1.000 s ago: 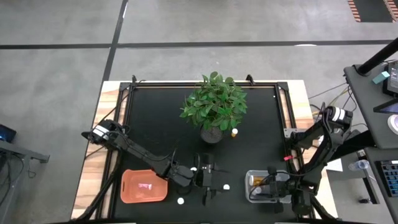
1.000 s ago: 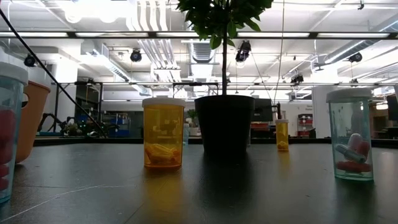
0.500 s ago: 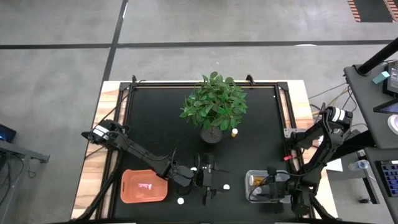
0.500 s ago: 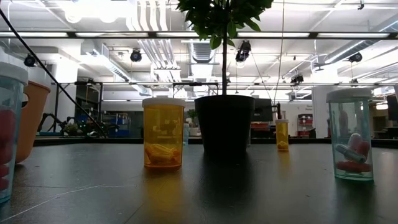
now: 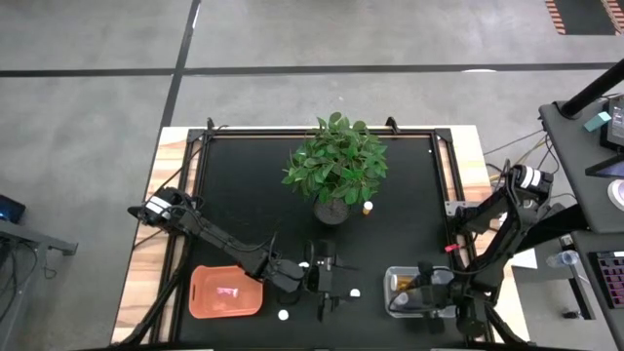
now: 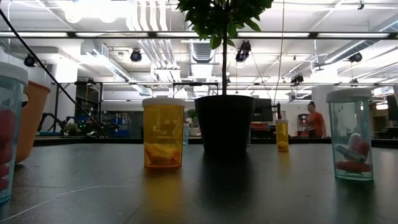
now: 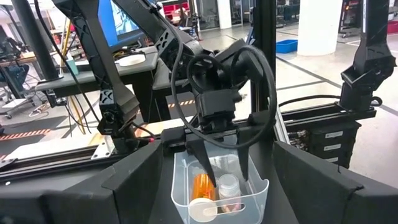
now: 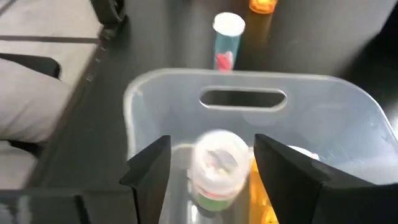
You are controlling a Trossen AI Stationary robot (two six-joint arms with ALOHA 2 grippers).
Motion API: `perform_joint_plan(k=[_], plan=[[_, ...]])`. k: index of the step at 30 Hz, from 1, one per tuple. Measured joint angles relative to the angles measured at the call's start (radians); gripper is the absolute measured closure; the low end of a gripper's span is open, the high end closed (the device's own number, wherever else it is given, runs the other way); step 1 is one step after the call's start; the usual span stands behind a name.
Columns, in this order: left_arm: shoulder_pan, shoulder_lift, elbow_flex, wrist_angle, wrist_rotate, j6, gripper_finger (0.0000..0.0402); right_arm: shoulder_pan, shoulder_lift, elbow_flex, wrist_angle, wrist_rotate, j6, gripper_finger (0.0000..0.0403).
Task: Pick and place medicine bottles into bin by pill shape (circle, oval)
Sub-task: Put the orange capsule bottle into the transparent bin
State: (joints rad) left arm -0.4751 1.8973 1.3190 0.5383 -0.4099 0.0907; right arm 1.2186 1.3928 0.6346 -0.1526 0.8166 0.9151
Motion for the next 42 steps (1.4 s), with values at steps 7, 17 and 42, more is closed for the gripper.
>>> perform_joint_plan(k=[7,17,42], plan=[[0.000,-0.017,0.000,-0.183,0.001,-0.123,0.0118,0.000,-0.065,0.084,-0.124,-0.009,0.004,0.0179],[-0.008,-0.055,0.025,-0.747,0.030,-0.460,0.0118,0.000,-0.089,0.220,-0.358,0.029,0.004,0.0180],[0.010,-0.056,-0.012,-1.080,0.063,-0.557,0.0120,0.000,-0.089,0.264,-0.376,0.049,-0.012,0.0180]])
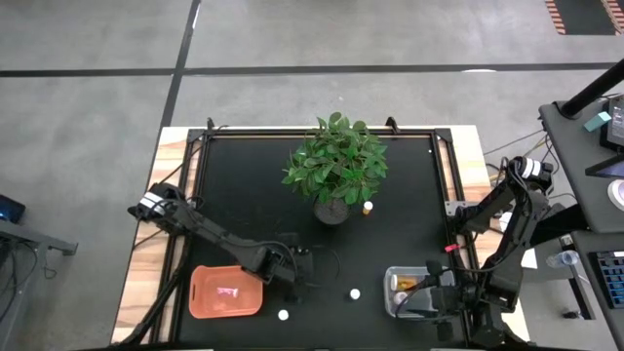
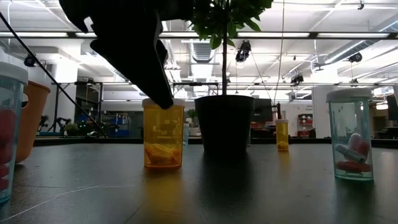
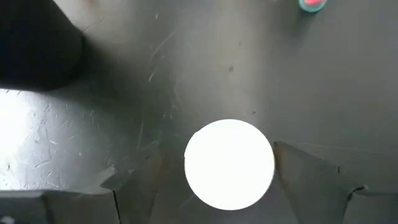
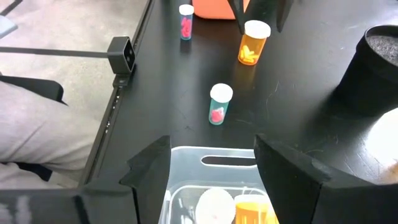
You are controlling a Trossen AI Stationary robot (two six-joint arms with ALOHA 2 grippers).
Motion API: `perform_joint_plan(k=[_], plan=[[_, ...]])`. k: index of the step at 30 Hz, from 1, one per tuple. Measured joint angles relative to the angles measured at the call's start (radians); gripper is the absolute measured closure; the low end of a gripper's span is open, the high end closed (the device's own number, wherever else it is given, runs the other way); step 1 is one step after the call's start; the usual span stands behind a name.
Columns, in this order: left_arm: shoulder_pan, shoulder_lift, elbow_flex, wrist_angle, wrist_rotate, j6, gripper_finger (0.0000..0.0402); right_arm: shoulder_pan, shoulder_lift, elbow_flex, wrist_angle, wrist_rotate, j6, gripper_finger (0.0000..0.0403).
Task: Pick and place medicine bottles into bin by pill shape (circle, oval)
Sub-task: Put the orange capsule bottle into the transparent bin
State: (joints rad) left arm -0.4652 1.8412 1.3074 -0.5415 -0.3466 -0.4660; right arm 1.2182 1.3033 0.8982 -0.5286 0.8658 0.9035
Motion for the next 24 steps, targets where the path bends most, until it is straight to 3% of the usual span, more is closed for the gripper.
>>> perform_joint_plan(k=[14,24], plan=[[0.000,0.002,-0.005,0.002,0.002,0.000,0.0202,0.000,0.000,-0.002,0.000,0.001,0.002,0.0180],[0.000,0.002,0.004,0.006,0.017,0.000,0.0210,0.000,0.000,-0.002,0.001,0.011,0.003,0.0180]])
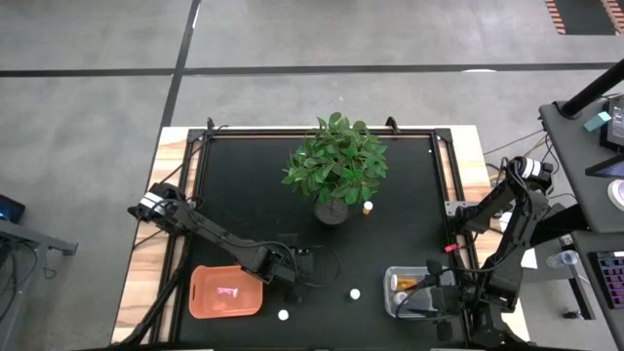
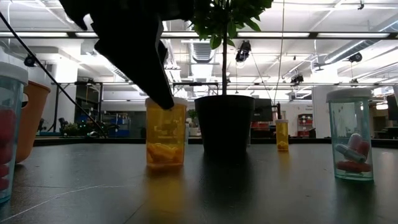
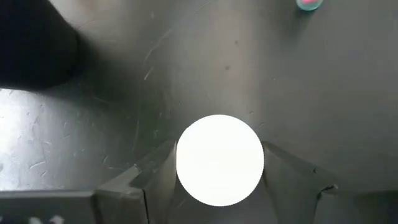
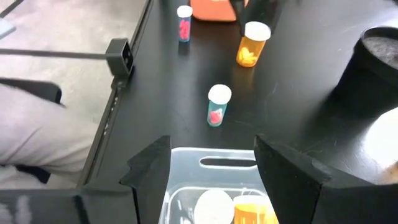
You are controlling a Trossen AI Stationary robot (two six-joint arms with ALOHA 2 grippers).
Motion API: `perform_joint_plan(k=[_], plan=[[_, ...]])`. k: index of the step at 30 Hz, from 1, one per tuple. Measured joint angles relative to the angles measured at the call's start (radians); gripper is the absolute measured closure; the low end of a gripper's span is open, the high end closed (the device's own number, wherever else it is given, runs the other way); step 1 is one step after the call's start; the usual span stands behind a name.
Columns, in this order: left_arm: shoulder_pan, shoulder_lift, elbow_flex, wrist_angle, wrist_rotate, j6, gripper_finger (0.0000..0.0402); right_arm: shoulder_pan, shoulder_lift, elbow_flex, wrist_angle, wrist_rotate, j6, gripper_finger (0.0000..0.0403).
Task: Pick and place medicine bottles into bin by pill shape (circle, oval)
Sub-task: Put the orange capsule bottle into the transparent bin
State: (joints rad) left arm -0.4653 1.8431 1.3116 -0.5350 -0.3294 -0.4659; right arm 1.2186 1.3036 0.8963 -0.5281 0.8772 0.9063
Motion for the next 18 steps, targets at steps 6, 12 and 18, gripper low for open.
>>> perform_joint_plan(k=[6,12,18], plan=[[-0.008,-0.002,0.052,0.001,0.000,0.008,0.0211,-0.023,0.000,0.000,0.002,0.023,0.008,0.0180],[-0.021,-0.003,0.125,0.002,-0.011,0.035,0.0211,-0.046,0.000,0.000,0.011,0.017,-0.021,0.0180],[-0.036,-0.006,0.202,0.072,-0.116,0.140,0.0211,-0.055,0.000,0.016,0.018,0.025,-0.028,0.0180]])
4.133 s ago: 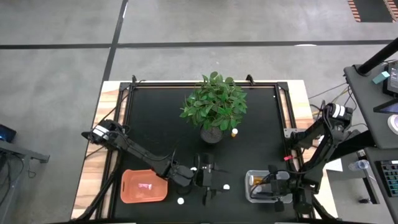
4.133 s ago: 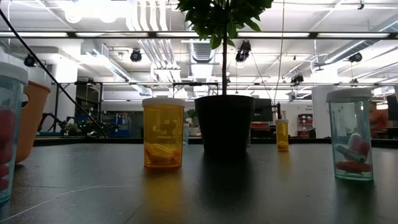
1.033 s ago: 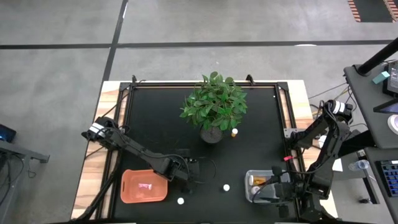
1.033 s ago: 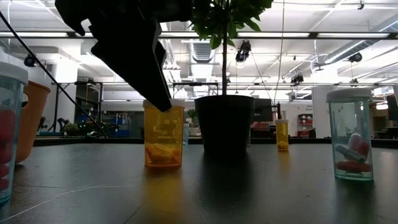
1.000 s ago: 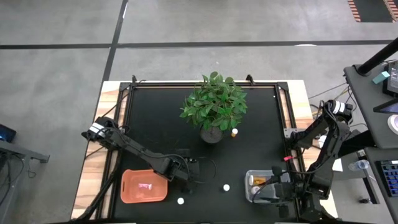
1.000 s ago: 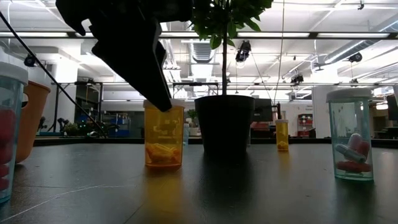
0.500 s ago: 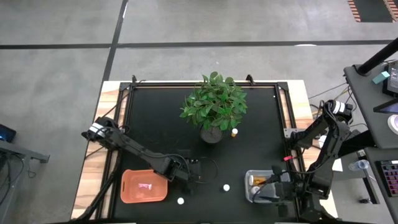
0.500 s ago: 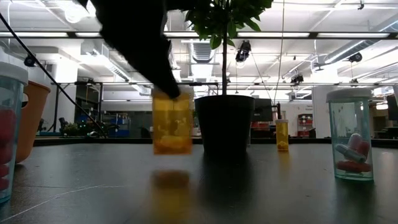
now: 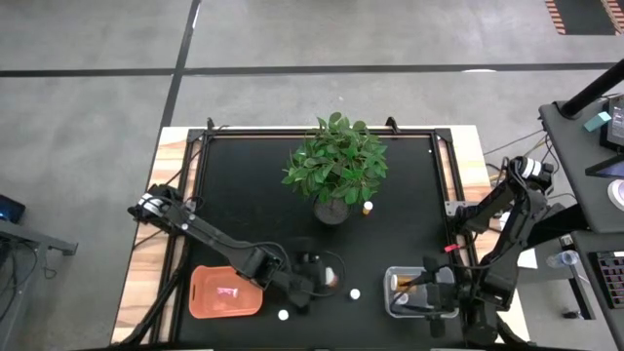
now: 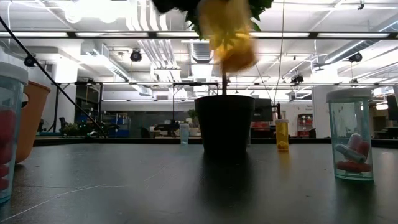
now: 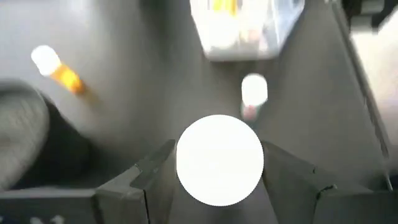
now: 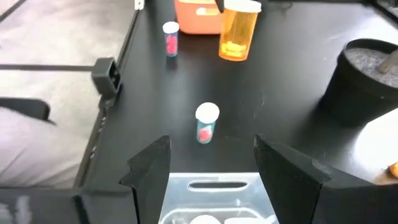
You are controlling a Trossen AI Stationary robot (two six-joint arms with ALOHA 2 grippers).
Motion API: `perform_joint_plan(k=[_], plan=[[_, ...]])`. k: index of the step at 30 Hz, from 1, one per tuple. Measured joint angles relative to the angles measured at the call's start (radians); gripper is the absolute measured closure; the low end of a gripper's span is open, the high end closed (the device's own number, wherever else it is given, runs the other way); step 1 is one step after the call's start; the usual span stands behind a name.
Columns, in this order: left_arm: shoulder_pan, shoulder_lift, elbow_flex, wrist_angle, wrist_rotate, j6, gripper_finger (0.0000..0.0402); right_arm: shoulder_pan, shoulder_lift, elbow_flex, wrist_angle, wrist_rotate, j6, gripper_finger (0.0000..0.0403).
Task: Pick and place medicine bottles into bin by pill shape (circle, oval)
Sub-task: Put the orange capsule bottle into the transparent bin
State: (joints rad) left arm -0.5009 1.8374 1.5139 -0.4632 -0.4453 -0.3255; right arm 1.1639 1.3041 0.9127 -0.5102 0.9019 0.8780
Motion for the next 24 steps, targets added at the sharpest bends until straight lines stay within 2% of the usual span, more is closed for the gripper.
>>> perform_joint_plan(k=[7,15,24], plan=[[-0.002,0.005,0.002,0.351,-0.014,0.248,0.0212,-0.042,0.020,0.000,0.040,0.019,-0.046,0.0180],[0.004,0.008,-0.053,0.595,-0.014,0.352,0.0212,-0.081,0.020,0.081,0.045,0.019,-0.150,0.0180],[0.004,0.008,-0.095,0.691,-0.020,0.361,0.0212,-0.149,0.024,0.185,0.044,0.018,-0.307,0.0180]])
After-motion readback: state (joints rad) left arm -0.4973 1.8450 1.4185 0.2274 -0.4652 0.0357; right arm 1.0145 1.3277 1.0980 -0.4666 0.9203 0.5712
